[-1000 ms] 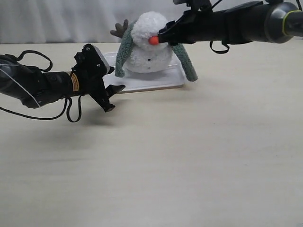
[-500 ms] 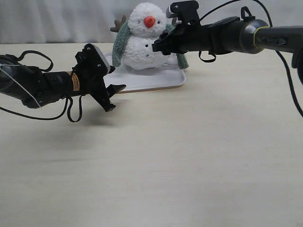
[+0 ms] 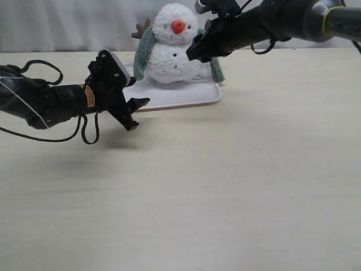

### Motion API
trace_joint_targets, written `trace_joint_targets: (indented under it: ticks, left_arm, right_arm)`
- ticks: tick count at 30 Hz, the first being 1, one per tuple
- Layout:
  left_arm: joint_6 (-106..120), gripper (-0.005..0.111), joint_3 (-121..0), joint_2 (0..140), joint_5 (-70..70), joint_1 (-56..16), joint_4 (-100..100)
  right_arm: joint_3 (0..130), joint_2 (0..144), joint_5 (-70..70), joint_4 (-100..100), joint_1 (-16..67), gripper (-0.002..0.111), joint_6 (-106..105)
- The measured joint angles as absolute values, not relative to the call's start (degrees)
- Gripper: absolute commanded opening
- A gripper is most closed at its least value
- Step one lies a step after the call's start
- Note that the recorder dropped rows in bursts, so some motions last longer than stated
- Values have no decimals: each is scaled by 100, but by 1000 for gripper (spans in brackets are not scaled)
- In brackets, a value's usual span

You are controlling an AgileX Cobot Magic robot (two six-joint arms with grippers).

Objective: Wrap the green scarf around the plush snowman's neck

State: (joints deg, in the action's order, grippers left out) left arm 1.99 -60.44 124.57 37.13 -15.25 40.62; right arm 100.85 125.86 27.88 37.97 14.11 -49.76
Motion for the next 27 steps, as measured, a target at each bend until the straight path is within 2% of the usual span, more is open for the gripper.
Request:
trace_joint_targets:
  ticks: [2, 8, 22, 25, 27]
  left_arm:
    - [187, 44, -6044, 12386, 3629, -1525, 3773]
    - [101, 45, -6270, 12122, 3203, -1525, 2123]
    - [-1032, 44, -7788, 13147, 2938, -1536, 2979]
    - [-1044, 44, -7908, 13361, 2948, -1536, 3017]
    - [-1044, 38, -7905, 13452, 2948, -1536, 3074]
  right_arm:
    - [10058, 12415, 2805, 3359, 1411, 52, -4515]
    - [9799, 12395, 2258, 2879, 1084, 52, -3510]
    - [10735, 13572, 2224, 2801, 1087, 52, -3828]
    - [10800, 13673, 2224, 2801, 1087, 45, -3828]
    - [10794, 13707, 2235, 2801, 1087, 33, -3828]
